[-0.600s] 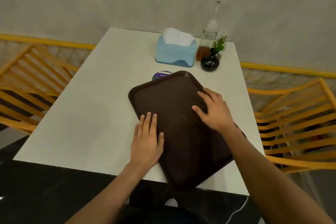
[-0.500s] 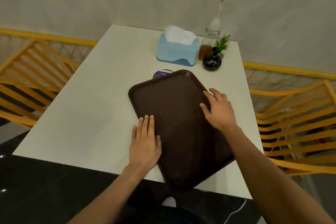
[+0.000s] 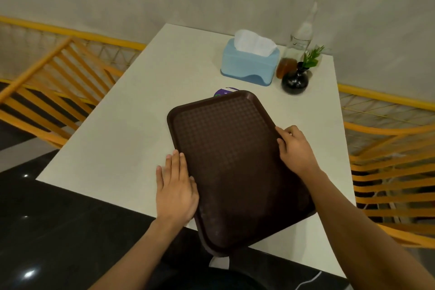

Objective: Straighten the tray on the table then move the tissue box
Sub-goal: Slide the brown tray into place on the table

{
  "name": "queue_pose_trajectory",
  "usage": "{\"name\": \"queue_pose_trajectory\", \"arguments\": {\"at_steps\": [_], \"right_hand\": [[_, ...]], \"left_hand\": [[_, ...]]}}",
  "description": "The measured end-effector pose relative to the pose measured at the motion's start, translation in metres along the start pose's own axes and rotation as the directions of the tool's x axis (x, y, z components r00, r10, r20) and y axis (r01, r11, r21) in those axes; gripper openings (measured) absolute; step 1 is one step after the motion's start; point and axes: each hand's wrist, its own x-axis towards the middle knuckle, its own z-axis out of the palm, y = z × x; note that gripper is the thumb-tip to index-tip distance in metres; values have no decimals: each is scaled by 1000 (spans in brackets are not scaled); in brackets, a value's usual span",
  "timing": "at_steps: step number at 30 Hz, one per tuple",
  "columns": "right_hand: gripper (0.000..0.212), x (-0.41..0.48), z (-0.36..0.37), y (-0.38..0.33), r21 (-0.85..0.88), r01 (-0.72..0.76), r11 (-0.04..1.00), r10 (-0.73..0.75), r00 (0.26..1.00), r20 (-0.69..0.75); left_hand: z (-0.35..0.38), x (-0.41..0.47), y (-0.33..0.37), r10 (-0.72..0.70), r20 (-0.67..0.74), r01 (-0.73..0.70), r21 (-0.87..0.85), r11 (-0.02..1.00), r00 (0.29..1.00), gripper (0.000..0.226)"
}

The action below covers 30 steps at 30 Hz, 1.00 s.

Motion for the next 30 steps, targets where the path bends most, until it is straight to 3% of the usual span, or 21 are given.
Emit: {"name": "queue_pose_trajectory", "arguments": {"at_steps": [7,20,26,30], "right_hand": [[39,3,18,-38,22,44,999,-42,996,-83],[42,19,56,-130,43,-167,985,170,982,-76],[42,21,70,-167,33,-227,973,229,968,-99],[42,22,79,-194,1,-297,955,296,951,-85]], "left_hand": [[-20,20,-46,-34,-22,33,-50,998,999,63],[-51,76,-127,-66,-162,61,-35,998,985,44],[-62,106,-159,-35,-129,38,22,999,991,46],[-65,118,-179,-63,-127,59,-34,998,990,48]]}}
